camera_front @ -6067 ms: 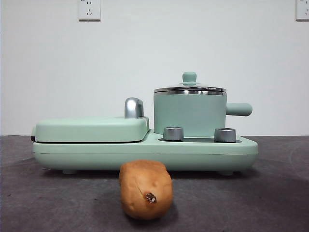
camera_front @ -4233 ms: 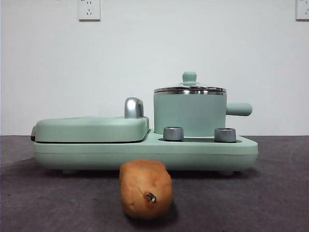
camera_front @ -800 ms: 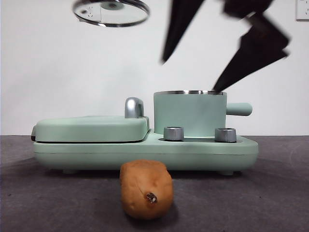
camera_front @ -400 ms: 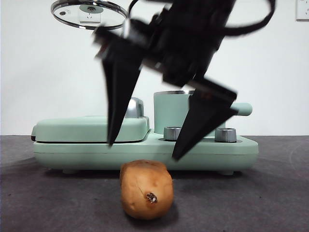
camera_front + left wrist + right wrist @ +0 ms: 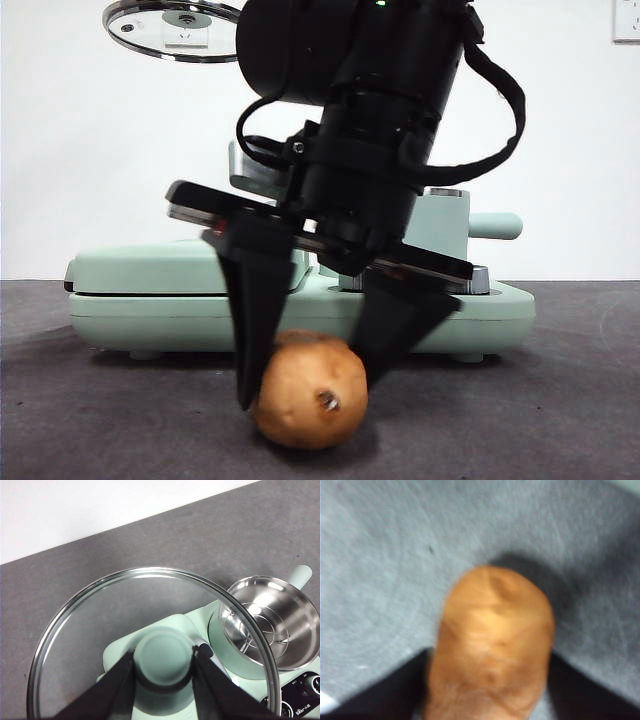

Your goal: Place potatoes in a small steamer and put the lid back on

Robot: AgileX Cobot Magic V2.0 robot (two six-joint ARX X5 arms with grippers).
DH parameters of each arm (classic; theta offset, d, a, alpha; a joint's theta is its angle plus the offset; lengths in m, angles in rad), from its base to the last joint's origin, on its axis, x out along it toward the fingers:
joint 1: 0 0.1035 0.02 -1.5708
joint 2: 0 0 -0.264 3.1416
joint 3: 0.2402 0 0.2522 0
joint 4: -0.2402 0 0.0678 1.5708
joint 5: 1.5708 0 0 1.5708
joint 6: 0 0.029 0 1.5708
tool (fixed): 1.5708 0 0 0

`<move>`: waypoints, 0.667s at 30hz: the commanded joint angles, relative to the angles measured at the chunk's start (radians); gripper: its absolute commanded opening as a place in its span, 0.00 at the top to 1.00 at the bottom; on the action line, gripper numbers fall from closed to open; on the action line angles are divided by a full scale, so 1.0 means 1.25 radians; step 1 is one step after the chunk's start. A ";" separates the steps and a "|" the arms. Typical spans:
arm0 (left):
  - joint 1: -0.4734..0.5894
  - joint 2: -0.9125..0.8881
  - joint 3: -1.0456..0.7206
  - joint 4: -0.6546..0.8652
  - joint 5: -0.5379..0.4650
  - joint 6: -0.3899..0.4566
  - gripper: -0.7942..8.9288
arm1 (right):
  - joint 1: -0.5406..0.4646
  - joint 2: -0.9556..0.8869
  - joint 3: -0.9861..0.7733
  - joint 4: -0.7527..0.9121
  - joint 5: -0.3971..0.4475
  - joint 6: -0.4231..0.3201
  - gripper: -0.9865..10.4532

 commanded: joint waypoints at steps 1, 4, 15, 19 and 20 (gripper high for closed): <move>-0.002 0.008 0.028 0.017 0.002 0.000 0.90 | 0.012 0.008 0.031 -0.007 -0.003 -0.007 0.82; 0.001 0.008 0.028 0.017 0.002 0.000 0.90 | 0.001 0.005 0.081 -0.067 -0.002 -0.019 0.82; 0.005 0.008 0.028 0.017 0.002 0.001 0.90 | -0.146 0.008 0.452 -0.357 0.001 -0.133 0.82; 0.005 0.008 0.028 0.019 0.002 0.001 0.90 | -0.231 0.033 0.569 -0.378 0.000 -0.182 0.82; 0.005 0.008 0.028 0.019 0.002 0.001 0.90 | -0.254 0.046 0.601 -0.387 0.001 -0.191 0.82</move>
